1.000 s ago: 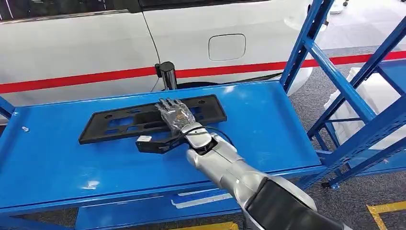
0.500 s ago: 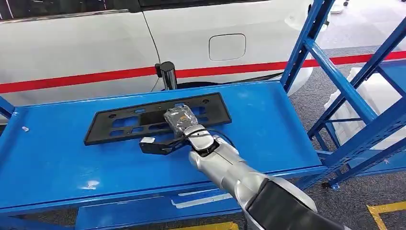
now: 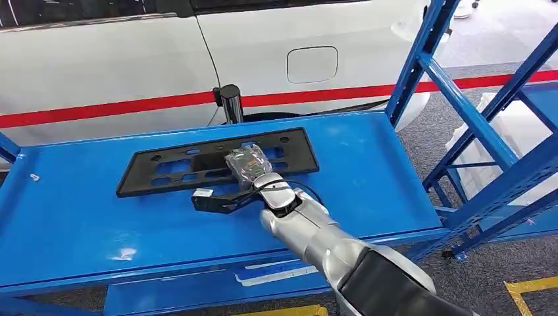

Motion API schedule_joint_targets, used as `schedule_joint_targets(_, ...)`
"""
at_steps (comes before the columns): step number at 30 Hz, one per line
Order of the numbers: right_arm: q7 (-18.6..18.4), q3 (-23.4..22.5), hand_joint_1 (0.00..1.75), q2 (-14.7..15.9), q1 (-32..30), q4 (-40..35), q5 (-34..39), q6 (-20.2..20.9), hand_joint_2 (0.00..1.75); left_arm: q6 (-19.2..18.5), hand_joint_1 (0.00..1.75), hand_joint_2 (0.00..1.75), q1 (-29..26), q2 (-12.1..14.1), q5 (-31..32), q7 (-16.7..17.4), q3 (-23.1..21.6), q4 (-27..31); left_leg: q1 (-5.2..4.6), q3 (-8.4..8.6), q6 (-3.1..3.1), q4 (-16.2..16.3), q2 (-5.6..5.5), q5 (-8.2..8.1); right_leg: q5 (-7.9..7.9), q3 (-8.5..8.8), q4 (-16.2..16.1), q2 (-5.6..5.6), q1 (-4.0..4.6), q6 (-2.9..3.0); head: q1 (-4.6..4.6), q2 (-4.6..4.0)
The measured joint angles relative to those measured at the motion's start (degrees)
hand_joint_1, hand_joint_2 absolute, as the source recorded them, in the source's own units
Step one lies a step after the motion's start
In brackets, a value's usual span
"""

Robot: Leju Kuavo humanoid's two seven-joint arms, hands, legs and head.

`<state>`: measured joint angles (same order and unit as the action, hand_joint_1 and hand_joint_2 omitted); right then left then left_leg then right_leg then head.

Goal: Take the parts from the cabinet and place them on the table.

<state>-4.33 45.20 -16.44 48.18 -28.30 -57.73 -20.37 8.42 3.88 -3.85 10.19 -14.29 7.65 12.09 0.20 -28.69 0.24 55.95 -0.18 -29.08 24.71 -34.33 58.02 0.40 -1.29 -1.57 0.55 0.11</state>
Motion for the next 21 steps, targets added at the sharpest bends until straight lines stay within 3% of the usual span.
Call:
schedule_joint_targets(8,3.55,-3.02,1.75,0.28,-2.20,-6.96,3.35,-2.96,1.75,-0.07,0.00,0.00,-0.15,0.31,0.37,-0.11,0.00,-0.07,0.00,0.01,-0.01,0.00,0.03,0.00,0.00,-0.03,0.00,0.03,0.00,0.00,0.00,0.00)
schedule_joint_targets(9,3.74,-3.41,1.75,0.50,-2.68,-8.67,3.19,-3.74,1.75,-0.46,0.00,1.75,-0.11,0.35,0.50,-0.11,0.00,-0.07,0.00,0.00,-0.01,0.01,0.02,0.00,0.00,-0.05,0.00,0.03,0.00,0.00,0.00,0.00)
schedule_joint_targets(21,5.95,-6.82,1.75,3.34,-3.94,-24.94,4.86,-9.08,1.75,-2.47,0.00,1.75,1.67,0.87,0.55,0.94,-0.96,-0.02,-0.01,-0.08,-0.01,0.01,0.03,0.00,0.00,-0.11,0.00,0.03,0.00,0.00,0.00,0.00)
